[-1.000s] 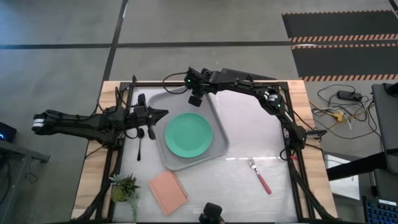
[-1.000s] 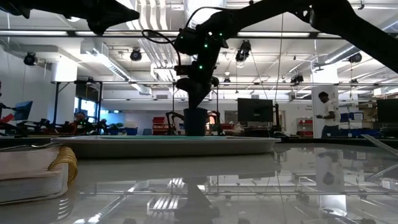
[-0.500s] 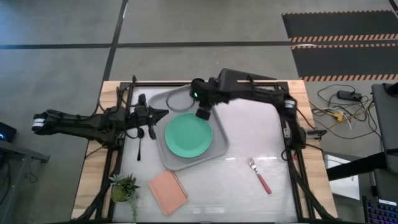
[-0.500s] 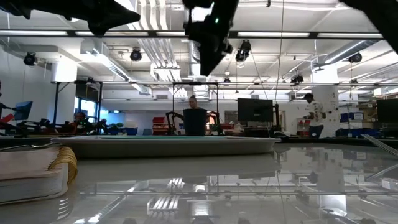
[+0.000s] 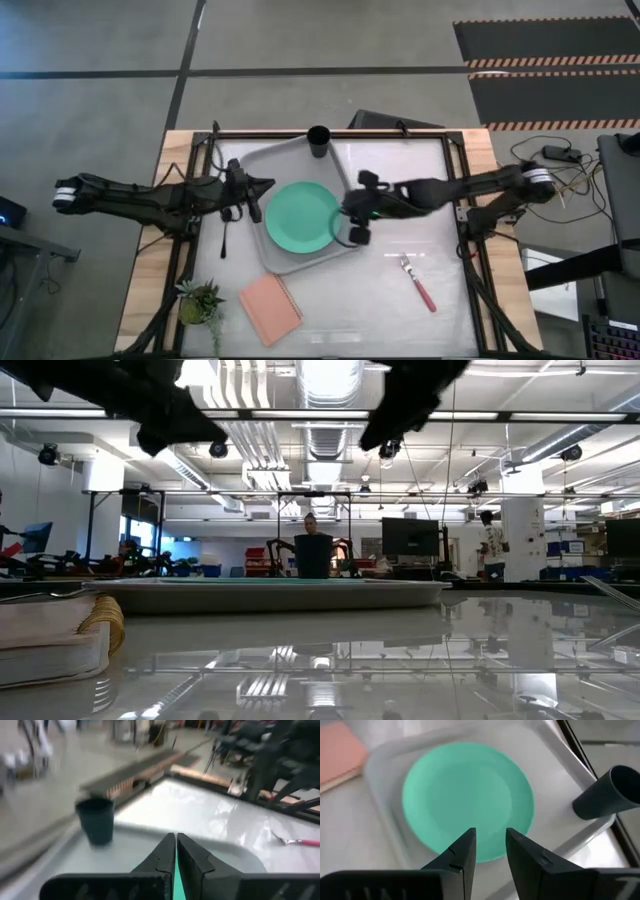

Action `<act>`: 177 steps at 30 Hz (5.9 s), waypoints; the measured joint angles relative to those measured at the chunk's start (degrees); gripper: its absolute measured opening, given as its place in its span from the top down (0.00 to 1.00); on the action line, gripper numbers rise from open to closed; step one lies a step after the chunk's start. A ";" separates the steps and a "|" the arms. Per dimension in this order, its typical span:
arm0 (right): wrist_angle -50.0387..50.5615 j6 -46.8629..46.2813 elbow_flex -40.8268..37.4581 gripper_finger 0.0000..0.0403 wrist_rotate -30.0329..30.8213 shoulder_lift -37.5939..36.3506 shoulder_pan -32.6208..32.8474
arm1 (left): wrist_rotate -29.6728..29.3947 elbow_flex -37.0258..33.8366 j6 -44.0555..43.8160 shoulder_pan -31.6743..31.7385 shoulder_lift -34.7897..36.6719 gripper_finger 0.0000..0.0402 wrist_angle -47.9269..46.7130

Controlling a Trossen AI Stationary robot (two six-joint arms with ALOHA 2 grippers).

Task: Pick and place plate/cup/fork/spoon on tray
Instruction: Put the black spoon to the left side of the green plate on the gray serving tray

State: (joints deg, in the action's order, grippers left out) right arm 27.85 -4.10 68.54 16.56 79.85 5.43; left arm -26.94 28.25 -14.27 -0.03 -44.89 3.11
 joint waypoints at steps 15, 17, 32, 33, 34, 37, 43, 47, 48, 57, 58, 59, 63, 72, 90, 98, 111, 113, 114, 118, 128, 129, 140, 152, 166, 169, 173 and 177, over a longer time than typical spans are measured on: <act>-35.01 3.59 -32.68 0.81 0.02 -21.20 2.82 | 4.48 11.57 -49.43 0.02 -17.58 1.00 -50.00; -37.73 5.03 -34.69 0.81 0.04 -23.10 2.82 | 8.51 14.42 -54.26 0.02 -22.09 1.00 -59.76; -38.83 13.16 -37.04 0.82 0.04 -28.44 2.82 | 17.74 14.05 -58.85 -0.70 -30.18 1.00 -66.36; -38.84 13.58 -37.06 0.83 0.04 -28.47 2.82 | 18.21 13.25 -58.87 -0.96 -29.08 1.00 -64.88; -38.81 13.96 -37.06 0.83 0.04 -28.48 2.82 | 18.43 12.20 -59.02 -1.27 -27.86 1.00 -63.83; -38.02 14.85 -37.06 0.82 0.04 -28.68 2.82 | 19.54 8.51 -61.44 -1.96 -24.33 1.00 -61.00; -37.52 15.99 -37.06 0.80 0.04 -28.82 2.80 | 19.61 3.37 -67.23 -2.26 -19.40 1.00 -59.57; -37.52 16.35 -37.06 0.79 0.04 -28.80 2.80 | 19.21 3.08 -67.03 -2.27 -18.02 1.00 -58.74; -37.45 16.59 -37.06 0.79 0.04 -28.80 2.80 | 19.12 3.06 -66.83 -2.27 -17.82 1.00 -58.66; -35.51 16.13 -37.06 0.80 0.04 -28.80 2.80 | 18.67 0.74 -68.84 -2.23 -18.41 1.00 -57.69; -35.28 16.11 -37.06 0.80 0.04 -28.80 2.80 | 18.65 0.70 -68.88 -2.23 -18.71 1.00 -57.65; -35.29 16.11 -37.06 0.80 0.04 -28.80 2.80 | 18.67 0.70 -68.84 -2.23 -18.91 1.00 -57.65; -35.36 16.15 -37.06 0.78 0.04 -28.80 2.80 | 20.69 1.54 -69.12 -2.22 -19.27 1.00 -57.23; -35.35 16.79 -37.06 0.78 0.07 -28.80 2.80 | 23.34 5.62 -69.83 -2.27 -24.99 1.00 -52.36; -34.49 17.14 -37.06 0.77 0.11 -28.80 2.80 | 24.41 9.85 -72.26 -2.23 -31.75 1.00 -67.33; -34.20 17.16 -37.06 0.79 0.11 -28.80 2.80 | 23.59 7.82 -72.16 -2.23 -30.84 0.98 -64.50; -34.11 17.14 -37.06 0.77 0.11 -28.80 2.80 | 23.55 6.33 -71.90 -2.25 -30.44 0.69 -62.66; -34.11 17.14 -37.06 0.77 0.11 -28.80 2.80 | 23.58 5.01 -71.92 -2.25 -30.44 0.68 -60.93; -34.08 17.14 -37.06 0.77 0.11 -28.80 2.80 | 23.59 4.57 -71.94 -2.25 -30.31 0.68 -60.24; -34.09 17.15 -37.06 0.78 0.12 -28.80 2.80 | 23.57 3.91 -71.90 -2.27 -30.22 0.71 -59.26; -34.09 17.14 -37.06 0.76 1.60 -28.80 2.77 | 23.42 3.85 -72.25 -2.27 -30.13 0.98 -58.15; -34.08 17.16 -37.06 0.76 1.60 -28.80 2.77 | 23.30 3.85 -72.27 -2.27 -30.13 0.98 -58.15; -34.02 17.16 -37.06 0.78 1.60 -28.80 2.77 | 20.10 8.94 -71.69 -2.23 -30.15 1.00 -66.31; -34.07 17.25 -37.06 0.76 1.60 -28.80 2.77 | 9.82 26.91 -58.11 -2.12 -30.09 1.00 -73.65; -33.64 18.20 -37.06 0.76 1.57 -31.70 2.80 | 4.97 43.69 -25.18 9.21 -38.69 1.00 -74.19; -31.22 17.08 -37.06 0.76 1.55 -34.63 2.80 | 4.97 46.38 -15.07 13.40 -41.91 1.00 -73.93; -26.55 14.65 -37.06 0.77 1.49 -38.68 2.80 | 5.64 48.00 -0.27 19.11 -45.46 1.00 -72.84; -23.60 12.65 -37.06 0.78 1.21 -41.70 2.80 | 10.32 47.08 12.95 24.17 -46.96 1.00 -65.28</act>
State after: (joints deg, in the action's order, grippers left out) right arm 4.25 8.55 31.48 17.77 38.14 8.23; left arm -16.63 75.33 -1.33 24.14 -91.85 -62.18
